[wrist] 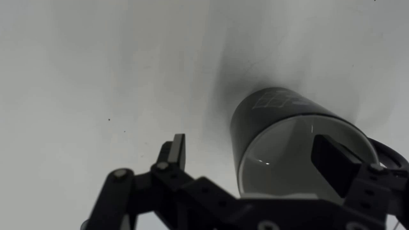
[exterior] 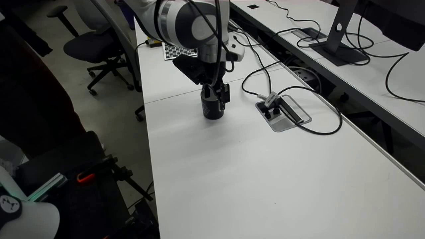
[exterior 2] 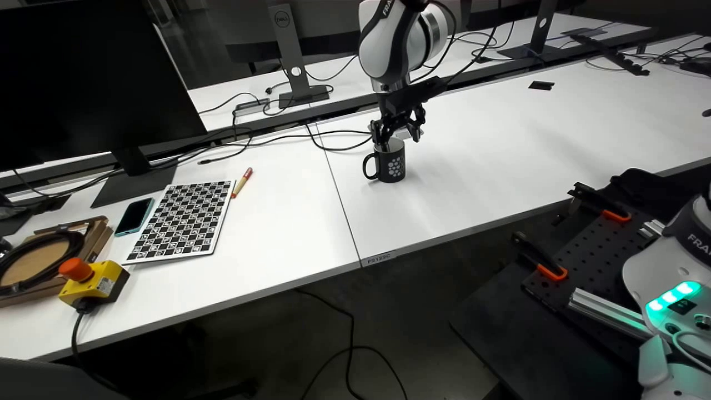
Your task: Move the black mug to the right
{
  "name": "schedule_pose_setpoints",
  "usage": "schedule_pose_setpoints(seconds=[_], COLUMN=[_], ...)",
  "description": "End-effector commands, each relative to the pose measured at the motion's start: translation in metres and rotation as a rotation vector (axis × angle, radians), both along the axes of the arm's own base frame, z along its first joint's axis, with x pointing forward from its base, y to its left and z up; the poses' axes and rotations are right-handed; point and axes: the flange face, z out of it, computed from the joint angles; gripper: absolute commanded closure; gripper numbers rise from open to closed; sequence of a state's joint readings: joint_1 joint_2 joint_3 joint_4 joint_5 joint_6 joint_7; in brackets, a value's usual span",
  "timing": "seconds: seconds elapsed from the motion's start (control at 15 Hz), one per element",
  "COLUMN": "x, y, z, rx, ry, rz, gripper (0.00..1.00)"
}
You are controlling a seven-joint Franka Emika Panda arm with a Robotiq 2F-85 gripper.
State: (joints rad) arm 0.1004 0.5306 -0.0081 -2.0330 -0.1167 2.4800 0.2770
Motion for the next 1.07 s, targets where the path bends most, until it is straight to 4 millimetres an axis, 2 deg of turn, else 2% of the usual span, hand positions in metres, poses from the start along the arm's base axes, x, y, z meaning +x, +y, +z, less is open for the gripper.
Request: schedule_pose_setpoints(seconds=[0.0,0.07,0.33,0.67,0.73,1.0], x=[0.0085,0.0086,0.0089,0.0087,0.0089,0.0082], y=[-0.0010,-0.0013,-0.0010,0.0032,0.0032,-0.0008], z=[-0.0116,-0.0138,-0.0193,-0.0152,-0.0148,-0.0152], rx=[0.024,0.026,0.031,0.039,0.039,0.032], ry=[0.023,0.026,0.033,0.022,0.022,0.025], rz=[0.000,-0.003,-0.010,0.001,0.004,0.003], gripper=[0.18,0.28,0.57,0.96,1.00,0.98])
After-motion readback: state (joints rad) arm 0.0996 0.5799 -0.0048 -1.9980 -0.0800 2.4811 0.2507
